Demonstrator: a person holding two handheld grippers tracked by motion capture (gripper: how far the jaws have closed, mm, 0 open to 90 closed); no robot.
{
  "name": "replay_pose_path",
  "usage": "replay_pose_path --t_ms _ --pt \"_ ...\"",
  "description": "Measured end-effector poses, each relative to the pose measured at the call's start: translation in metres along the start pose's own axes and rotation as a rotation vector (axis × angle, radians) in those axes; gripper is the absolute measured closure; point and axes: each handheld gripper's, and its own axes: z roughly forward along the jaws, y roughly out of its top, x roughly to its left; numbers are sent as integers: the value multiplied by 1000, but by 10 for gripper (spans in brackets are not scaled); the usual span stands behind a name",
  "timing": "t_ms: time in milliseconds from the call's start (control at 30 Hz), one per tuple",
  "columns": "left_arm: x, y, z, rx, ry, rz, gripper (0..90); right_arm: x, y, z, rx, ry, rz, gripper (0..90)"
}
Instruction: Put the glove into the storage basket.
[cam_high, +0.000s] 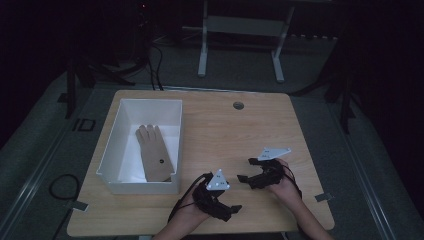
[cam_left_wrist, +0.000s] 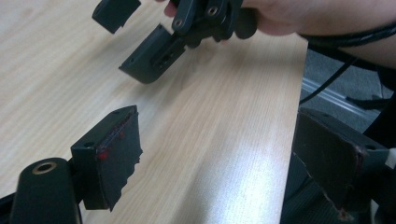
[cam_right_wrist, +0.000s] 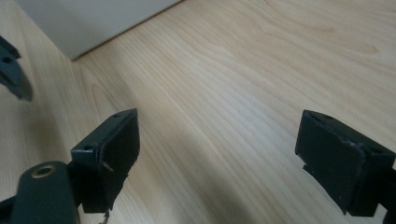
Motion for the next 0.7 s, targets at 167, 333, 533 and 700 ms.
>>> replay_pose_path --t_ms 167,333,533,700 --pt "2 -9 13 11 -13 -3 160 -3 -13 1 13 -12 5 141" --pt "2 -17 21 22 -5 9 160 -5 -25 2 9 -24 10 140" --pt "3 -25 28 21 -14 12 160 -6 -37 1 -11 -38 14 138" --pt "1 -33 33 43 -12 34 160 -5 -41 0 -29 -48 -2 138"
